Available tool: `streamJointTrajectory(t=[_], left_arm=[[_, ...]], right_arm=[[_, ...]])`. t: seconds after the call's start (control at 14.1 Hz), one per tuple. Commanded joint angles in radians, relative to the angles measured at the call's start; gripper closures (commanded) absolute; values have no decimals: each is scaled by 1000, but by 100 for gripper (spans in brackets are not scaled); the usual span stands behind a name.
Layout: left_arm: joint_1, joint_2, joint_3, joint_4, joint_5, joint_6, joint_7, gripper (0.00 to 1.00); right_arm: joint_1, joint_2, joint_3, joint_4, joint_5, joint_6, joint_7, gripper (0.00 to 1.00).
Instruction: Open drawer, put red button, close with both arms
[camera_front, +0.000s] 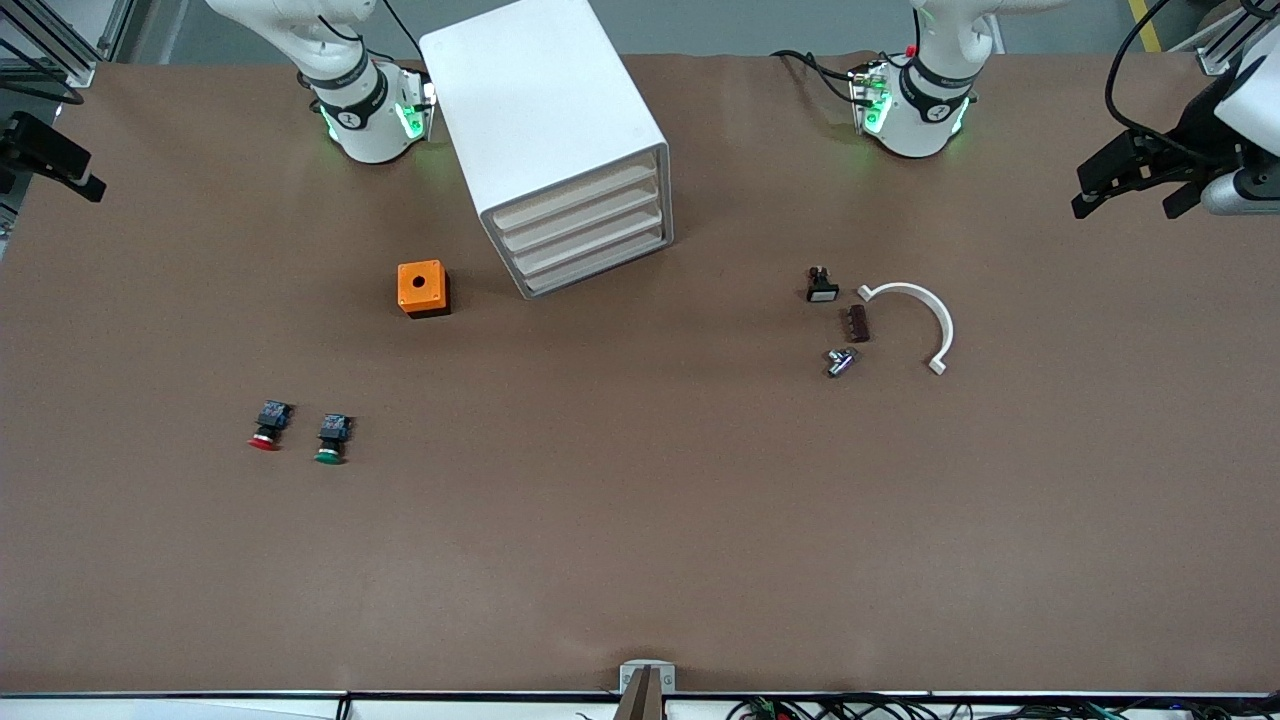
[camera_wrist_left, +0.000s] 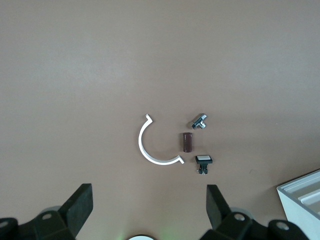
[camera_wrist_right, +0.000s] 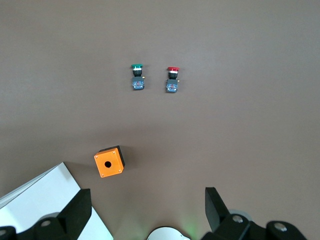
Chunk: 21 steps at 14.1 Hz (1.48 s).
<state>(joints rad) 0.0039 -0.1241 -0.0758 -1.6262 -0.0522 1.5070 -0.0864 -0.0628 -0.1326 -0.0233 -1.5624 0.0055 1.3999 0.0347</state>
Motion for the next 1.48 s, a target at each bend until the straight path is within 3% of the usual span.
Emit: streamJointTrajectory(t=[0.0, 0.42, 0.92, 1.13, 1.41], left_arm=[[4, 9, -5, 22, 18, -19, -4, 0], [7, 23, 2, 22, 23, -19, 5, 0], [1, 204, -2, 32, 23, 24, -13, 0], [-13, 296, -7, 32, 23, 71, -19, 0], [-50, 369, -9, 32, 23, 84, -171, 0]], right_arm=[[-5, -13, 6, -7, 1, -2, 7, 0], [-5, -12, 6, -7, 1, -2, 7, 0], [-8, 22, 3, 25, 4, 16, 5, 0], [-6, 129, 5, 31, 4, 45, 16, 0], [-17, 270, 3, 41, -10, 132, 4, 0]])
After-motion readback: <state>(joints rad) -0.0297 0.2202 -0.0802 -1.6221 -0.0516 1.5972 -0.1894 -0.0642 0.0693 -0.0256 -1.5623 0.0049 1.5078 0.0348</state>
